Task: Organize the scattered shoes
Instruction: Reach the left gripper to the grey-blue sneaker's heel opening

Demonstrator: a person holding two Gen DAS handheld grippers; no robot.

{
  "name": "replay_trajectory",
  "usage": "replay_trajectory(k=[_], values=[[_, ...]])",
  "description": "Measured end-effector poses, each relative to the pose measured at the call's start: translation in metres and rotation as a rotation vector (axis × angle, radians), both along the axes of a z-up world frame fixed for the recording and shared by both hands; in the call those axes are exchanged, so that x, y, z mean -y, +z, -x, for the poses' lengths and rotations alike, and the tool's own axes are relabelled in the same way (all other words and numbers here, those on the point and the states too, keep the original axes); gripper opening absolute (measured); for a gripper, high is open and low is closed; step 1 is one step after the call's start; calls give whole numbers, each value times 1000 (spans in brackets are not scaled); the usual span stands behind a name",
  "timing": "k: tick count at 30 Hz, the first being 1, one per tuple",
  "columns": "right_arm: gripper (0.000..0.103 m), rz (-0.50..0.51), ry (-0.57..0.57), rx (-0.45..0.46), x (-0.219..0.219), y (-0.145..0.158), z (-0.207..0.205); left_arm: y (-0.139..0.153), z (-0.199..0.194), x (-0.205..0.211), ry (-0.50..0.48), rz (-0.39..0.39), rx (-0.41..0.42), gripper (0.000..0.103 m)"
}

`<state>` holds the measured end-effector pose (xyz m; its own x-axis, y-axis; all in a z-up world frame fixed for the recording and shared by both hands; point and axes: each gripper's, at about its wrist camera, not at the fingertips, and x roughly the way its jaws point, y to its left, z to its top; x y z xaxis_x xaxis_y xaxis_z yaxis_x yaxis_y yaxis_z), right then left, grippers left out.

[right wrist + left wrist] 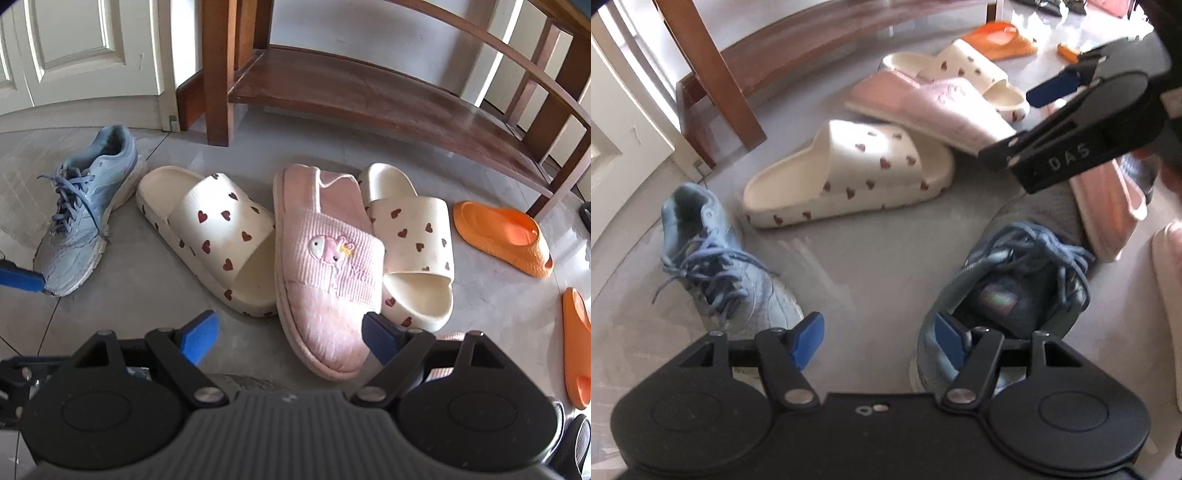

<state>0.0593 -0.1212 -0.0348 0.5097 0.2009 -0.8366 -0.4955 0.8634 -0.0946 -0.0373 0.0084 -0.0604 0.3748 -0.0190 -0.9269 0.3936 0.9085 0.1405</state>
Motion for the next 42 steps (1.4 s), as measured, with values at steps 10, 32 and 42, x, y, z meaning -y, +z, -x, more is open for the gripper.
replay_trajectory(k=[10,32,42], values=[[87,-7,79,-14,-19,-9,6,-16,10,-4,34,-27,-40,62],[87,18,315,3,-68,-17,30,-17,82,-178,212,-449,32,64],[87,-2,490,48,-85,-16,47,55,122,-160,440,-43,135,65]])
